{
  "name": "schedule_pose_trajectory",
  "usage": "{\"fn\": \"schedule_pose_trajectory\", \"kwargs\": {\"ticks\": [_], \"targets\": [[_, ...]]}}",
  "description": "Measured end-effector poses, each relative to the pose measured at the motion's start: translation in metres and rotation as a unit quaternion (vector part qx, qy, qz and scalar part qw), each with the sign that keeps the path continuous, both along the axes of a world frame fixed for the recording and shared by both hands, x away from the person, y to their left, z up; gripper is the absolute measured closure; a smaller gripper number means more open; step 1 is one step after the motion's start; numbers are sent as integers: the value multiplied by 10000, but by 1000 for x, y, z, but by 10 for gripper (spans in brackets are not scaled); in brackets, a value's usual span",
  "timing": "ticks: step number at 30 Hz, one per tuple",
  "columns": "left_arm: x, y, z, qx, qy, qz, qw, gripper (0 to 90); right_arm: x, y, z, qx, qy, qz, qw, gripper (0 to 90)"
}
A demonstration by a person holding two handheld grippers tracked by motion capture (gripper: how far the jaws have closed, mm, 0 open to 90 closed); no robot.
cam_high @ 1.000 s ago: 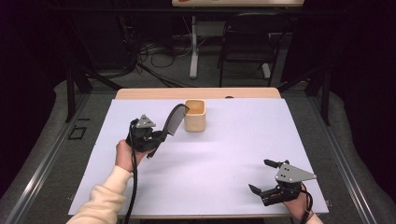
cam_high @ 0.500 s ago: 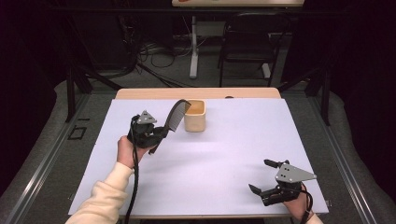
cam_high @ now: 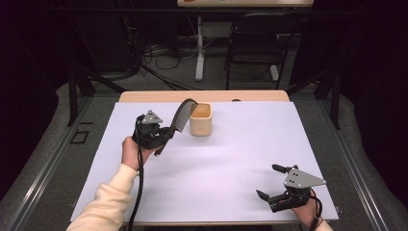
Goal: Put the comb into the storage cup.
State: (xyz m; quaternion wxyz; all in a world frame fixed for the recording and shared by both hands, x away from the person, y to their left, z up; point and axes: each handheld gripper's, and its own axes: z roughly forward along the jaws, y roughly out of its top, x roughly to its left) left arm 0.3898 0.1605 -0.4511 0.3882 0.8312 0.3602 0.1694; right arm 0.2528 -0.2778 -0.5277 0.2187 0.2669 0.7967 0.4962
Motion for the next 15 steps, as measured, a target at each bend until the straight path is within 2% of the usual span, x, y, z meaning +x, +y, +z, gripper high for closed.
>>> {"fn": "schedule_pose_trajectory", "kwargs": {"ticks": [5, 15], "targets": [[3, -2, 2, 18, -16, -21, 10000, 722, 0, -1, 0, -19, -14, 8, 10000, 0], [8, -6, 7, -82, -90, -51, 9999, 722, 0, 0, 0, -23, 8, -16, 10000, 0]]}}
